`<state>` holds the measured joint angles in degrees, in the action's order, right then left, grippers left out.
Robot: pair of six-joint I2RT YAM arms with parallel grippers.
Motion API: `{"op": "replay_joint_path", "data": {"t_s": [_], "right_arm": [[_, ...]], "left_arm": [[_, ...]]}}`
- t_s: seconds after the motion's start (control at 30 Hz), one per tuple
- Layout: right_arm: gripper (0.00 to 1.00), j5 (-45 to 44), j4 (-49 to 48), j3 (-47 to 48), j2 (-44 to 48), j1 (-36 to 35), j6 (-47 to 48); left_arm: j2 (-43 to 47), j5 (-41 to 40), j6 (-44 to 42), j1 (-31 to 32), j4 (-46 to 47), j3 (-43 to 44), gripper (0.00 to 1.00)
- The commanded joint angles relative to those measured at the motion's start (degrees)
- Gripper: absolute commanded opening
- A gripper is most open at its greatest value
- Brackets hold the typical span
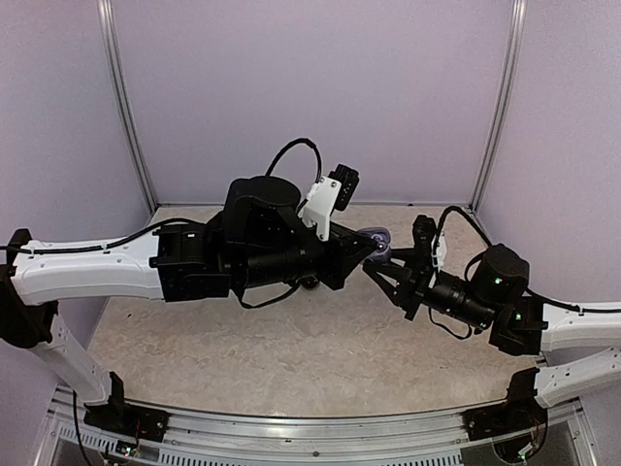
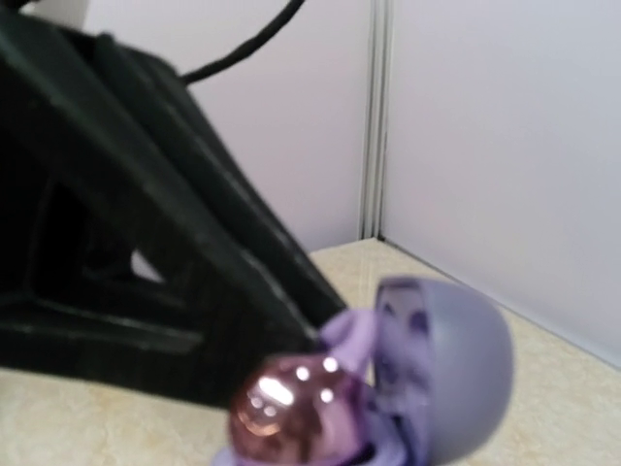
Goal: Insert the wireless bluetooth earbuds into the charging case
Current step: Adjust the right earbud in the right side groove of the charging case.
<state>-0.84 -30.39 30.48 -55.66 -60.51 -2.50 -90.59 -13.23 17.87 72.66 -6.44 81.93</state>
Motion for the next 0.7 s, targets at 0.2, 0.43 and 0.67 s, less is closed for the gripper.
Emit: {"op": "replay_joint_path", "data": {"t_s": [0.2,0.43,0.67], "right_arm": [[0.00,-1.8,-7.2,-0.9,2.6,-0.7,-1.9],[0.00,0.7,-6.1,-0.4,2.1,-0.7,-0.5],[0.00,2.7,-4.8,0.4,0.8,-0.7,-0.7]], "left_arm": [[-0.6,-7.6,0.4,2.8,5.5,-2.5,0.00],[-1.3,-12.1,-1.4,3.3,3.9,-1.2,0.00],[-2.9,-16.2,-4.1,4.9,2.6,0.4,0.00]]}}
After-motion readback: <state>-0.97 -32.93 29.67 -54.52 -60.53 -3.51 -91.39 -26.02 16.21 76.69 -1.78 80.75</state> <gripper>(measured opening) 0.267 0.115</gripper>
